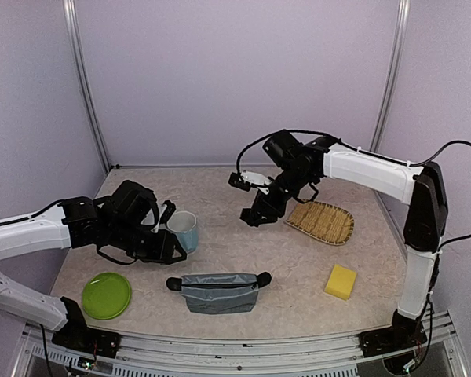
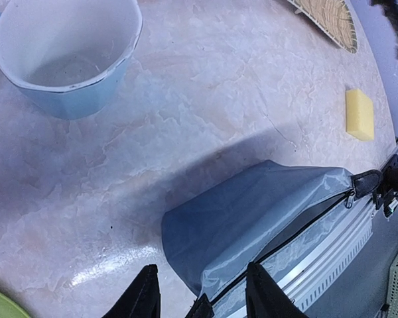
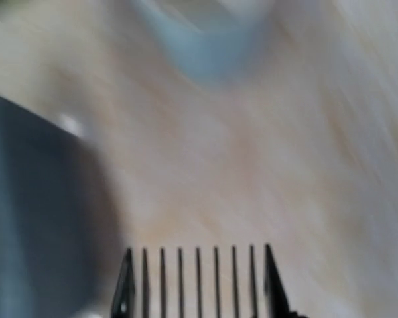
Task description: Sort the hair-cutting tools
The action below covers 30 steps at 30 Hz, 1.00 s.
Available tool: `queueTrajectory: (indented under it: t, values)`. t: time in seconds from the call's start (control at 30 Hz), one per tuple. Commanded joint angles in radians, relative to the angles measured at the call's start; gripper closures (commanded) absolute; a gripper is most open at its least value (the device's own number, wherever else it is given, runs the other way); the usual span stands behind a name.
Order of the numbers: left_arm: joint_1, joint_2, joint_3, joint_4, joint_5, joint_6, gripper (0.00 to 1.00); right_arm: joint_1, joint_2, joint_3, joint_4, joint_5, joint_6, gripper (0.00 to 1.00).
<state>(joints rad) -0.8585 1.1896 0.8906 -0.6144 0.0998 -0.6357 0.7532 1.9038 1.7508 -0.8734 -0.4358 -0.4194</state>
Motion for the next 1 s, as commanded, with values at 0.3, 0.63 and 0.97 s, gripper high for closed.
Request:
queueTrajectory:
  t: [0.3,0.63,0.97]
  values:
    - [0.009,-0.081,-0.126,0.028,0.143,-0.087,0.57,0.267,0.025,-0.043,-0.124,-0.339,-0.117,0.52]
    - [0.009,-0.133,-0.195,0.09,0.199,-0.144,0.56,0.276,0.181,0.027,-0.197,-0.273,-0.121,0.53]
    - [0.009,-0.086,-0.238,0.179,0.239,-0.141,0.57,0.273,0.248,0.083,-0.221,-0.207,-0.095,0.52]
